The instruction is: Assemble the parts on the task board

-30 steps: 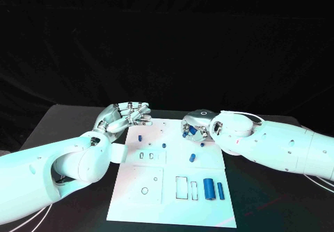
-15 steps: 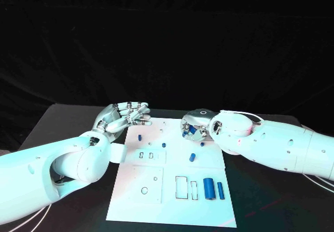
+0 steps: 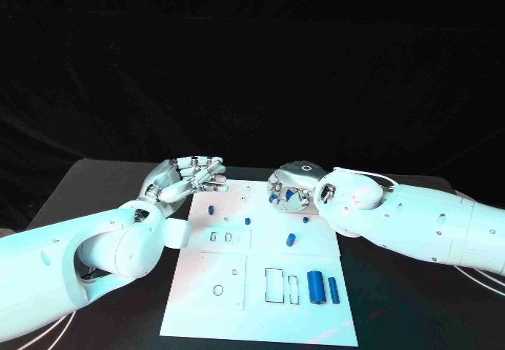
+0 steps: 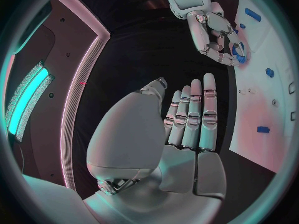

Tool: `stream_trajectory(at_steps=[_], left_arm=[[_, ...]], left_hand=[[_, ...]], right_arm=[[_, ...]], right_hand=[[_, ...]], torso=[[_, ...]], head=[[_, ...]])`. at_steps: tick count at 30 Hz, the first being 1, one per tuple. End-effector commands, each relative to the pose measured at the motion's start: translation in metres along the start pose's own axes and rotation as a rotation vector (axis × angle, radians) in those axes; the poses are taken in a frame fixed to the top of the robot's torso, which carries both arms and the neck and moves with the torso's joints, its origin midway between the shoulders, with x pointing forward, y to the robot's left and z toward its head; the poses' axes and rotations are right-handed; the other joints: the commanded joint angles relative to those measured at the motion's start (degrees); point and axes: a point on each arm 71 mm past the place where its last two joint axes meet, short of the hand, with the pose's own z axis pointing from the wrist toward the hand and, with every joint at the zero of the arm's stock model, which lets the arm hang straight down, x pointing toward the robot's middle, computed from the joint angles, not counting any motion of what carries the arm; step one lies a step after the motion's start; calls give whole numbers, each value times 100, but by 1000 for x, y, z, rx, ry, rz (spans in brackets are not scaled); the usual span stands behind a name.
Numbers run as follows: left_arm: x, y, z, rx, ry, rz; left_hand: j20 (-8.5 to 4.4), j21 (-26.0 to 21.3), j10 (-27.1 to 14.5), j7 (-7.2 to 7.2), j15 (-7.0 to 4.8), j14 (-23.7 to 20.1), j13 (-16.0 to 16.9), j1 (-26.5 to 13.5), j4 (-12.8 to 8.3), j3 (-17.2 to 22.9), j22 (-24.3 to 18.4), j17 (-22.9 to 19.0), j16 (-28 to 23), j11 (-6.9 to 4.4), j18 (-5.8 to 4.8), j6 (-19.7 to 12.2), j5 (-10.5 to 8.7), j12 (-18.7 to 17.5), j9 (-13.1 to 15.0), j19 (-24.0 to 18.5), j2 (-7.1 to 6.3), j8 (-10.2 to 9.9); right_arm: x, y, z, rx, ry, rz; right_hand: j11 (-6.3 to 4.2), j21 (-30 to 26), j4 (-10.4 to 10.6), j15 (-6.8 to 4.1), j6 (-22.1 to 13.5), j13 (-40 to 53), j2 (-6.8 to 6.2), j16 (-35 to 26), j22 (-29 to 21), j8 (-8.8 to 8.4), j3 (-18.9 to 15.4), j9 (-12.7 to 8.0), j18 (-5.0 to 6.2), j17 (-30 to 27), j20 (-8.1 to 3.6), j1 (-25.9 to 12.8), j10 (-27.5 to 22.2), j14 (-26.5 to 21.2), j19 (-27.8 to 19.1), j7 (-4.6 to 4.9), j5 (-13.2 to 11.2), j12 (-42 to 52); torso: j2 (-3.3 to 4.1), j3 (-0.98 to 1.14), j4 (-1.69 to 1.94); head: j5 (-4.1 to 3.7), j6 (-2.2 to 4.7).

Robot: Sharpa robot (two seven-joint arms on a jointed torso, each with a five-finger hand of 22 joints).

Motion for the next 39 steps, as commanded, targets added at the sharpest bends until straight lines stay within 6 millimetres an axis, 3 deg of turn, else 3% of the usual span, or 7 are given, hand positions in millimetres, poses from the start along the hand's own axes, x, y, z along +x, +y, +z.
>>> stream_trajectory(at_steps=[1,6,8,19,32,39], left_arm=[[2,-1,1,7,21,-13],[3,-1,1,7,23,-14],[4,-1,1,7,23,-14],[6,-1,2,6,28,-16],[6,-1,3,6,29,-16],[6,-1,3,6,29,-16]], left_hand=[[-9,25,-11,27,37,13,-4,-45,11,19,-5,7,-34,24,68,-15,-32,-24,-6,47,7,-33],[-5,21,-14,30,41,8,-3,-60,12,13,-9,13,-41,28,67,-18,-34,-35,-8,45,0,-39],[-5,21,-14,30,41,8,-3,-60,12,13,-9,13,-41,28,67,-18,-34,-35,-8,45,0,-39],[-5,21,-14,30,41,8,-3,-60,12,13,-9,13,-41,28,67,-18,-34,-35,-8,45,0,-39],[-3,18,-14,30,43,4,-2,-64,10,13,-12,17,-47,29,66,-18,-34,-41,-9,43,-1,-42],[-3,18,-14,30,43,4,-2,-64,10,13,-12,17,-47,29,66,-18,-34,-41,-9,43,-1,-42]], right_arm=[[-6,2,5,10,-80,15],[-9,5,17,18,-111,15],[-9,6,21,22,-124,13],[-7,13,43,22,-137,6],[1,16,52,20,-109,-1],[4,17,54,17,-94,3]], right_hand=[[-9,16,0,-51,30,4,49,18,325,24,24,3,-39,-8,0,18,30,203,20,-15,-38,13],[-11,11,-6,-52,27,4,60,18,318,29,36,11,-37,-10,-1,26,28,202,13,-17,-49,11],[-11,12,-9,-52,24,4,64,20,320,30,42,15,-37,-7,-2,30,27,202,13,-17,-51,10],[-9,16,-27,-52,14,3,68,26,327,35,59,28,-38,-1,-3,45,16,203,14,-13,-48,3],[-6,16,-35,-51,5,3,67,29,328,35,66,34,-38,2,-4,48,11,204,13,-9,-38,-1],[-5,18,-35,-51,1,2,67,31,331,36,67,37,-39,4,-4,46,9,204,14,-6,-34,-2]], torso=[[13,2,19],[22,-12,32],[21,-5,20],[32,-7,34],[30,3,18],[29,-3,14]], head=[[-52,12],[-71,10],[-55,4],[-16,-7],[37,-23],[46,-25]])
